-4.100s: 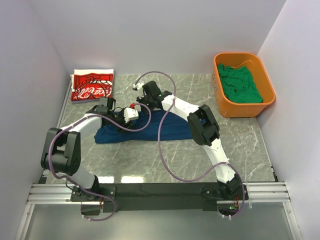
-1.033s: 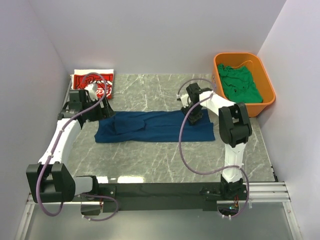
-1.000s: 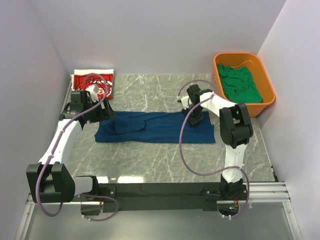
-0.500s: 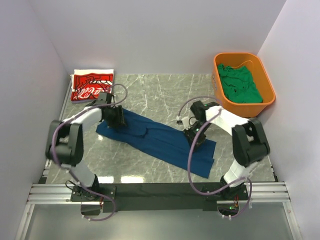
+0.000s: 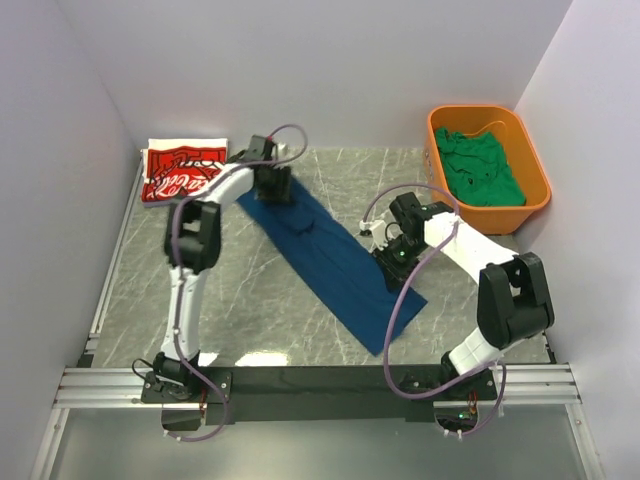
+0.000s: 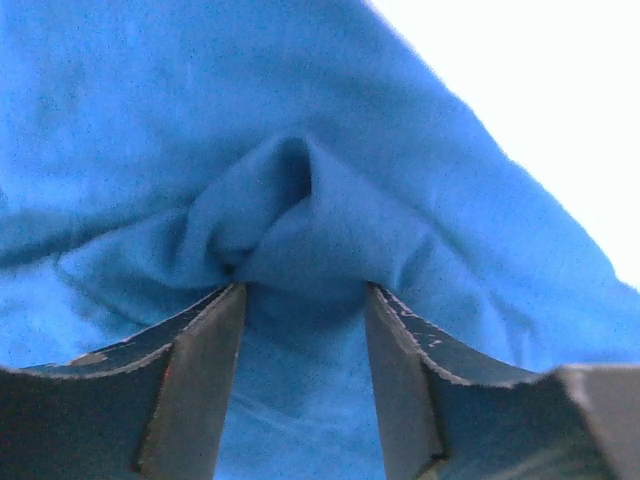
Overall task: Fold and stack the t-shirts
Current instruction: Fold the tshirt
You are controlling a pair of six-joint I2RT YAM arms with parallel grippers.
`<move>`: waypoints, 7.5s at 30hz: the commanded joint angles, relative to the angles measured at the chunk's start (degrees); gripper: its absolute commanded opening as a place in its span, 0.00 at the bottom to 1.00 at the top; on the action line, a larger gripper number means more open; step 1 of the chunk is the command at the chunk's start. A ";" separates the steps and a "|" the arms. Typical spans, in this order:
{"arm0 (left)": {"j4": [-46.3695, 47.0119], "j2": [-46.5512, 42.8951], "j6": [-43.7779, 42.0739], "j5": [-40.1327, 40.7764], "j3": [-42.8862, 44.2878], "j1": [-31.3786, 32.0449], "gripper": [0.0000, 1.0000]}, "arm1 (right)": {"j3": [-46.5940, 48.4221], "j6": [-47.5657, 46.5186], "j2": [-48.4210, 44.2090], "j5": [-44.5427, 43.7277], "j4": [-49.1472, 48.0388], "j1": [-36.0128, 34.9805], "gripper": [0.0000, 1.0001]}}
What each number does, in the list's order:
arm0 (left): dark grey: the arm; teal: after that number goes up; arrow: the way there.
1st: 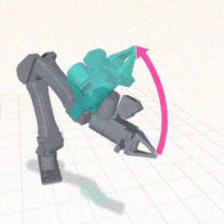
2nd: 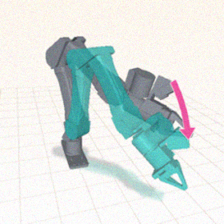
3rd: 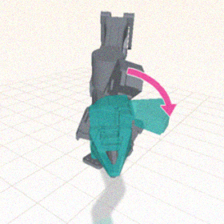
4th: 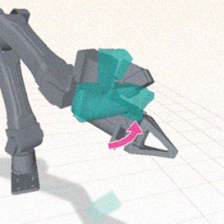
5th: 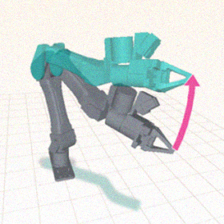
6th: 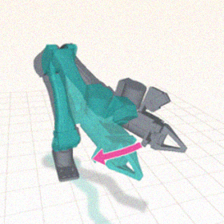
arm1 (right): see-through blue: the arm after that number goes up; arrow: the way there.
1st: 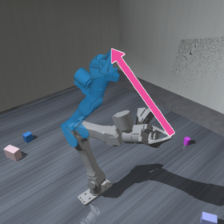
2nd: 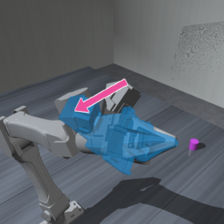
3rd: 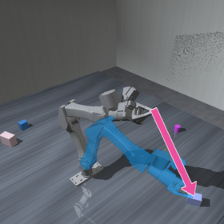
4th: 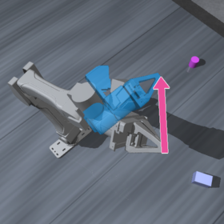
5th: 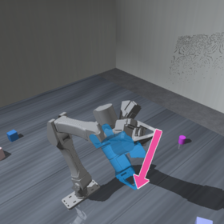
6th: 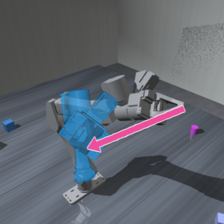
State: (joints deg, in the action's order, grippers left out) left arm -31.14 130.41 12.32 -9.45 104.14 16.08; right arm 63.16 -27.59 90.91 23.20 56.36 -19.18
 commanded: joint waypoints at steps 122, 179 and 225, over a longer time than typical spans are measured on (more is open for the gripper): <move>6.17 -59.93 -89.05 -31.95 -73.73 3.78 0.59 | -12.44 -13.80 6.11 -14.06 -32.72 -39.27 0.29; -16.59 -73.54 -90.10 -38.27 -72.58 6.95 0.01 | -14.82 -1.67 -3.03 -5.89 -35.62 -46.56 0.68; -14.66 -62.22 -81.38 -40.55 -54.23 1.86 0.01 | -4.28 -11.42 -8.57 -6.85 -21.38 -30.31 0.00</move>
State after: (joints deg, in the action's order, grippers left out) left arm -49.89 63.79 -67.09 -49.08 44.97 19.68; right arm 54.43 -34.24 79.90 16.56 34.37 -52.12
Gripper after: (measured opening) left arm 0.023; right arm 0.020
